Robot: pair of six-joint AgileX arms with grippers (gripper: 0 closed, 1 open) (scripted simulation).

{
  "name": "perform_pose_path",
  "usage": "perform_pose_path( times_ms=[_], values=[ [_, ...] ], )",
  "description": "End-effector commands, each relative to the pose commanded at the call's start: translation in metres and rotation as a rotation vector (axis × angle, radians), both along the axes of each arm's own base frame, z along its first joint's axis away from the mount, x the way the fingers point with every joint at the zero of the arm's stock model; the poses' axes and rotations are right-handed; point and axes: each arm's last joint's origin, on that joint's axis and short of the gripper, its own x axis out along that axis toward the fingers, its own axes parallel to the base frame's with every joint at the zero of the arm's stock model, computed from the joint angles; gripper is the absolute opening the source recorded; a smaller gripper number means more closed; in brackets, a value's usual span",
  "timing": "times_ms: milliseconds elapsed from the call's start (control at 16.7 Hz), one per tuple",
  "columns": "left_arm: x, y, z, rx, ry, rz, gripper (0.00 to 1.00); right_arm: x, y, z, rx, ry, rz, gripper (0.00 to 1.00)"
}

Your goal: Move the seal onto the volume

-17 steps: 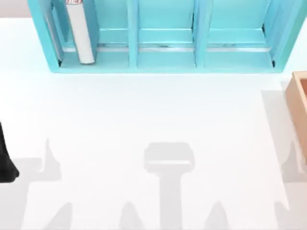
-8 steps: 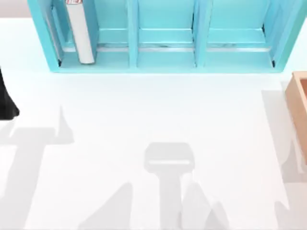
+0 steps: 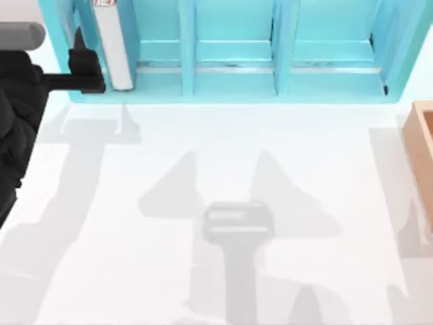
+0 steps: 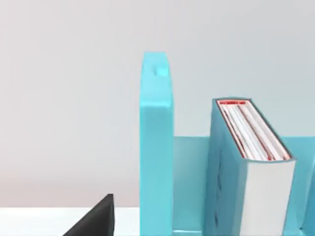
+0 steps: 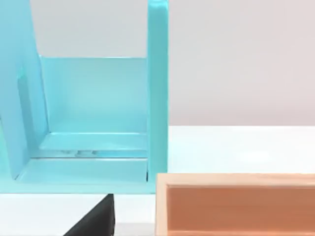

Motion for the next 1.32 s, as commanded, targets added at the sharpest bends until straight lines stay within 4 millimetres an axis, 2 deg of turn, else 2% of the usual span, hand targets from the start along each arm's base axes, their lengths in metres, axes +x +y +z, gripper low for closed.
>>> perform_pose_path(
  times_ms=[120,240,420,540,1020,1140,1320],
  values=[
    [0.026,-0.014,-0.029,0.005,0.031,-0.004,1.0,0.0,0.0,0.0,0.0,0.0,0.0,1.0],
    [0.043,-0.025,-0.058,0.009,0.059,-0.007,1.0,0.0,0.0,0.0,0.0,0.0,0.0,1.0],
    [0.058,-0.037,-0.094,0.015,0.091,-0.011,1.0,0.0,0.0,0.0,0.0,0.0,0.0,1.0],
    [0.063,-0.042,-0.108,0.017,0.103,-0.012,1.0,0.0,0.0,0.0,0.0,0.0,0.0,1.0],
    [0.068,-0.042,-0.114,0.019,0.111,-0.01,1.0,0.0,0.0,0.0,0.0,0.0,0.0,1.0],
    [0.08,-0.044,-0.115,0.018,0.109,-0.012,1.0,0.0,0.0,0.0,0.0,0.0,0.0,1.0],
    [0.109,-0.047,-0.119,0.018,0.108,-0.013,1.0,0.0,0.0,0.0,0.0,0.0,0.0,1.0]
  ],
)
